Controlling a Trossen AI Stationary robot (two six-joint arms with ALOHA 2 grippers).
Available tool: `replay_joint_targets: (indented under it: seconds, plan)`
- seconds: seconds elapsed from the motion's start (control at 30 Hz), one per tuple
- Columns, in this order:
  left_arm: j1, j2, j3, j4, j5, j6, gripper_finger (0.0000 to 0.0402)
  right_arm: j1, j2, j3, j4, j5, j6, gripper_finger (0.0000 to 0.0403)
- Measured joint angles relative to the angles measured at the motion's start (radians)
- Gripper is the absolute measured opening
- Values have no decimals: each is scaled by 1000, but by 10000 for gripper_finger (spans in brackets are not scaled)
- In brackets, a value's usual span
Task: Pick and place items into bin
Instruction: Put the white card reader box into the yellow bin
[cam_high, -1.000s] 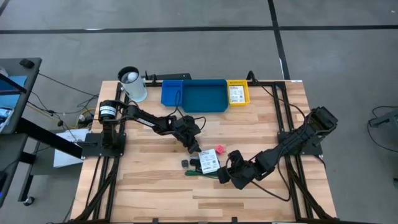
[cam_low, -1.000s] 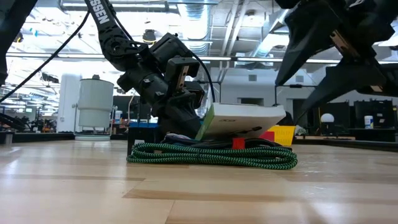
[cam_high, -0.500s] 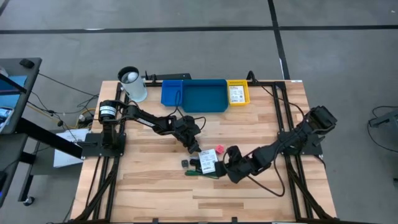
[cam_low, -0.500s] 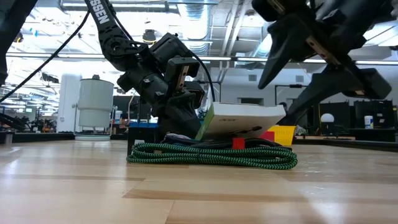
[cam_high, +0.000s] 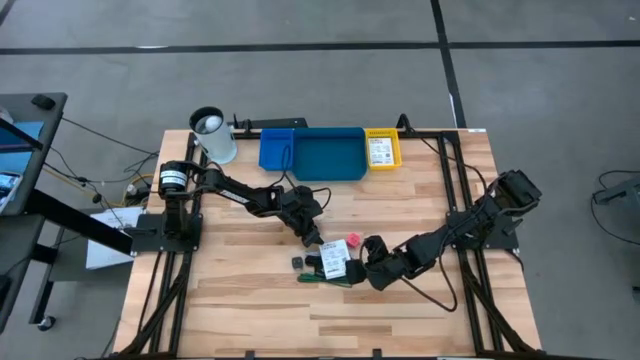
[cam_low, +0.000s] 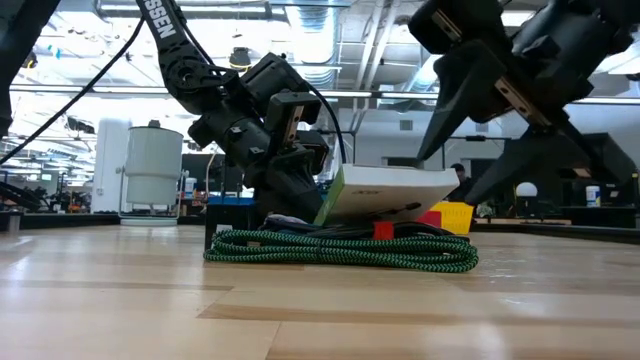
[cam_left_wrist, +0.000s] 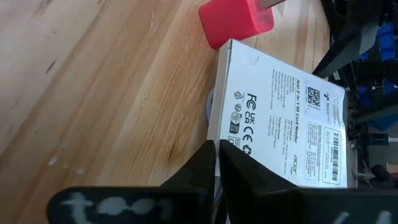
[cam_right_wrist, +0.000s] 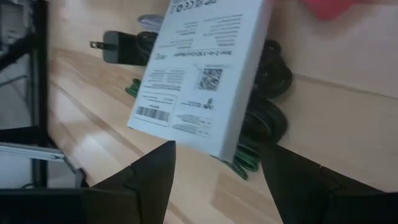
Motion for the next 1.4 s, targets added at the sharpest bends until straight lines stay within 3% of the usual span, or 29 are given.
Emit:
replay_joint_targets:
  seconds: [0.37,1.1,1.4]
  plan:
    - [0,0,0,0,-2,0,10,-57,0,-32,122,-54,-79,231]
    - [0,0,0,1,-2,0,9,-86,41,-31,139,-136,-83,222]
    - [0,0,0,0,-1,-2,9,-86,202,-30,441,-191,-77,173]
